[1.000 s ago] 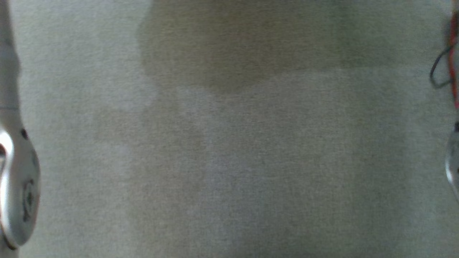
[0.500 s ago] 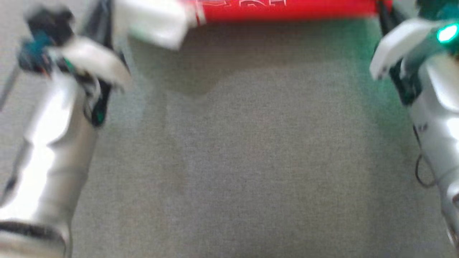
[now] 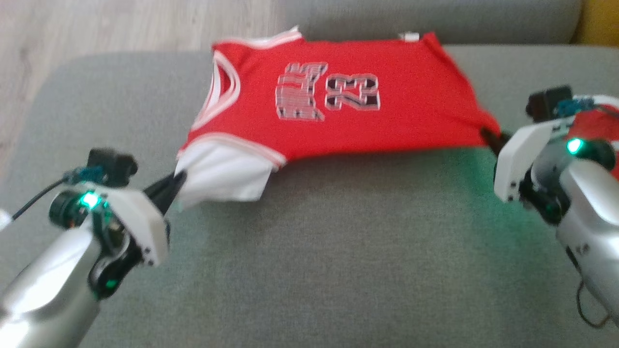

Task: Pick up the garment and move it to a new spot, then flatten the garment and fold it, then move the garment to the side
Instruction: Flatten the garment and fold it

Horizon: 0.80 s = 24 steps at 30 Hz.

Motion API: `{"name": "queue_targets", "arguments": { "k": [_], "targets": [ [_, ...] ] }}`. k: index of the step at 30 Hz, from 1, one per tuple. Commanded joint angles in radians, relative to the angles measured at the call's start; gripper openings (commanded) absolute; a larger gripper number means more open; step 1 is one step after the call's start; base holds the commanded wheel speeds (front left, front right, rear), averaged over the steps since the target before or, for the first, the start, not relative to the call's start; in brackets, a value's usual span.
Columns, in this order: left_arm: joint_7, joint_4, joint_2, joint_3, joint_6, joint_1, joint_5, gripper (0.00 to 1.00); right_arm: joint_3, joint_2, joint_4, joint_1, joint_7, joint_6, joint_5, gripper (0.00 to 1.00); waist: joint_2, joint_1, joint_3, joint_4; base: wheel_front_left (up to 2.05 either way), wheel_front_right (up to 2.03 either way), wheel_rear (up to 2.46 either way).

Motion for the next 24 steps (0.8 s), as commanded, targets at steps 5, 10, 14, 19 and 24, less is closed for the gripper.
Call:
{"name": "queue_targets", "arguments": {
  "k": [5,10,14,19,24],
  "targets": [
    [0.063,-0.147,0.138,0.049,0.016,0.06,-0.058,0.0,0.055,-0.093,-0.127,0.079,0.075,-0.001,0.118,0.0,-0.0001,0.0003,-0.105,-0.021,0.0,0.0,0.0],
    [0.115,-0.279,0.193,0.055,0.059,0.139,-0.103,0.0,0.052,-0.141,-0.216,0.161,0.109,-0.001,0.201,0.0,-0.0001,0.0003,-0.137,-0.031,0.0,0.0,0.0],
    [0.13,-0.362,0.222,0.067,0.098,0.179,-0.123,0.0,0.022,-0.158,-0.297,0.216,0.108,-0.001,0.259,0.0,-0.0001,0.0003,-0.137,-0.037,0.0,0.0,0.0],
    [0.117,-0.398,0.225,0.084,0.132,0.178,-0.119,0.0,-0.019,-0.162,-0.356,0.237,0.105,-0.001,0.261,0.0,-0.0001,0.0003,-0.106,-0.041,0.0,0.0,0.0],
    [0.105,-0.379,0.195,0.09,0.138,0.129,-0.106,0.0,-0.055,-0.143,-0.376,0.227,0.114,-0.001,0.231,0.0,-0.0001,0.0003,-0.06,-0.038,0.0,0.0,0.0]
  ]
}}
